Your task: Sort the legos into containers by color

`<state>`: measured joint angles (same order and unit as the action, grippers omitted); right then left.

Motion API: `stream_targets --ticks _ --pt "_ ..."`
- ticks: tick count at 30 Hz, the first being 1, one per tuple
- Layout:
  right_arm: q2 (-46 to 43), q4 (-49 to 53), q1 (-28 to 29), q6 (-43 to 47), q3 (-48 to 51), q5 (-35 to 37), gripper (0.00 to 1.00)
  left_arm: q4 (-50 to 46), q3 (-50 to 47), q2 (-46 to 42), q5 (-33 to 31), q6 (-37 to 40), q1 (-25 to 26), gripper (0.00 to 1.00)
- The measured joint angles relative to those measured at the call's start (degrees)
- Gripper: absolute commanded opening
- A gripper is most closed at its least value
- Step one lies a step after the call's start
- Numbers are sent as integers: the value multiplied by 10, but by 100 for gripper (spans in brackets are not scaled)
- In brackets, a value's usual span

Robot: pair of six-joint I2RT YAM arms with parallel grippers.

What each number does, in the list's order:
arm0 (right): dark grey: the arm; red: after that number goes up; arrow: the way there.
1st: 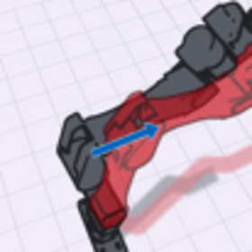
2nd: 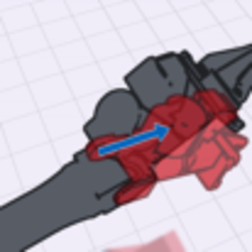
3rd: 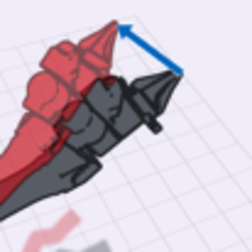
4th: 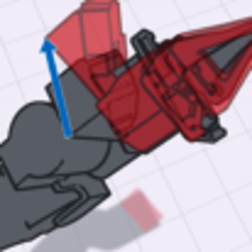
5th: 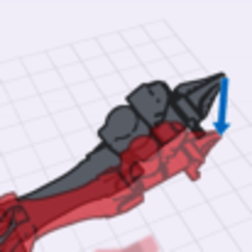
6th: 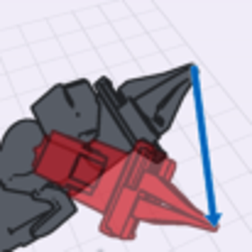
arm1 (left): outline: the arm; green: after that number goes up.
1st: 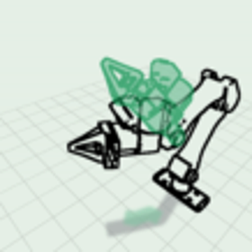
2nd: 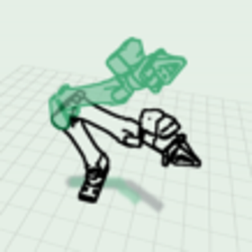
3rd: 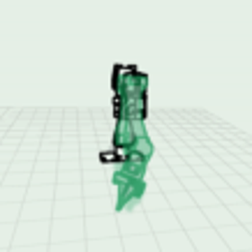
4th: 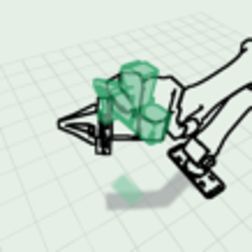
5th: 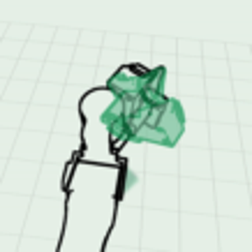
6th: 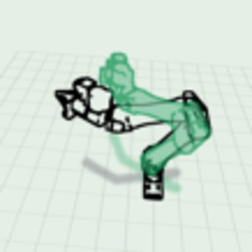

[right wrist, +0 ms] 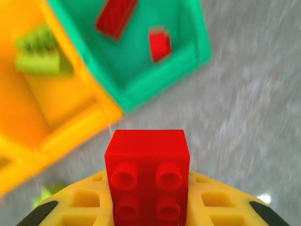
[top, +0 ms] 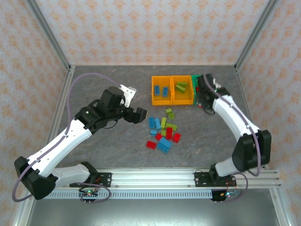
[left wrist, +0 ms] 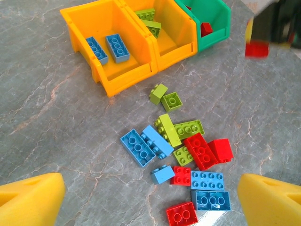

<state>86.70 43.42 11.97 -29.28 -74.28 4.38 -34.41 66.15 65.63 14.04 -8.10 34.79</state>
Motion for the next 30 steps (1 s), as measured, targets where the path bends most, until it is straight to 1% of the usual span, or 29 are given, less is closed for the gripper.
stream_targets --ticks 3,5,7,8,9,12,14,16,18,19,21,23,26,28,30 --pt "108 -9 -42 33 -116 2 24 -2 0 0 -12 -4 0 95" --pt "184 -12 -56 48 -185 -1 28 -7 0 0 -20 -9 0 95" --pt "253 -6 -64 59 -245 -6 39 -14 0 0 -30 -15 0 95" --pt "288 1 -66 64 -276 -10 48 -18 0 0 -34 -20 0 95" --pt "316 9 -68 70 -303 -14 53 -22 0 1 -39 -25 0 95" --pt "362 42 -69 85 -364 -18 56 -29 0 6 -46 -40 0 95" --pt "367 61 -69 88 -388 -18 57 -38 0 16 -52 -57 0 95" --pt "352 71 -69 87 -393 -19 57 -47 0 33 -55 -78 0 95" --pt "319 75 -69 78 -372 -27 58 -56 0 59 -56 -101 1 95" --pt "288 72 -69 67 -344 -33 59 -60 0 76 -55 -116 4 93" --pt "208 63 -66 41 -266 -47 64 -69 4 114 -53 -142 5 91" --pt "108 51 -59 9 -173 -64 69 -83 19 167 -48 -174 9 85" --pt "-23 46 -38 -31 -78 -85 72 -90 54 262 -32 -231 9 78" --pt "-70 51 -25 -43 -52 -96 73 -82 70 319 -16 -271 9 77" --pt "-89 61 -23 -47 -41 -101 73 -78 84 366 -5 -303 9 77"
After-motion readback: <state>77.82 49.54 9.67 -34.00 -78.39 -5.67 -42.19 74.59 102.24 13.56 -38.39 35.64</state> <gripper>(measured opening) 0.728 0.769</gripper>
